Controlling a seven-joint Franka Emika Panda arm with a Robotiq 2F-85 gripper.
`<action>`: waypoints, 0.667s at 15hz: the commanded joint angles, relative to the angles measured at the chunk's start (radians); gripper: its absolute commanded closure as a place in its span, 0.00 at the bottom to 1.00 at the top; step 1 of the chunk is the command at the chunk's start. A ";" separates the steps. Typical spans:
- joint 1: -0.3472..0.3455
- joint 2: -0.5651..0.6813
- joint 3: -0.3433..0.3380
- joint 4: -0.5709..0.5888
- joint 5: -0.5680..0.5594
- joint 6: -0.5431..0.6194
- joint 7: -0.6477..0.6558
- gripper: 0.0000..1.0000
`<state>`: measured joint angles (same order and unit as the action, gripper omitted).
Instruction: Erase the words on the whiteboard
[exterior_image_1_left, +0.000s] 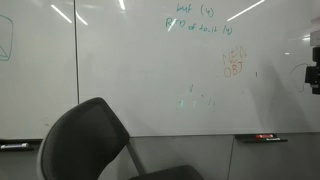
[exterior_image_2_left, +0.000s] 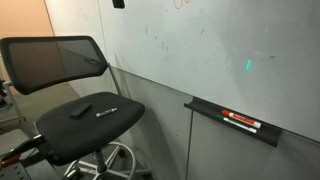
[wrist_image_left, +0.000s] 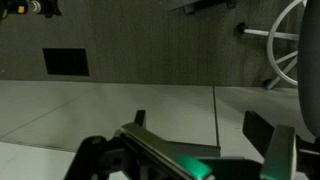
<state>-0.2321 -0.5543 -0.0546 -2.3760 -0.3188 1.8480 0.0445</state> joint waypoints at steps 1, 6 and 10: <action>0.022 0.001 -0.017 0.006 -0.009 -0.005 0.008 0.00; 0.022 -0.003 -0.017 0.017 -0.009 -0.005 0.008 0.00; 0.022 -0.002 -0.017 0.017 -0.009 -0.005 0.008 0.00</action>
<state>-0.2321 -0.5569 -0.0546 -2.3626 -0.3188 1.8491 0.0445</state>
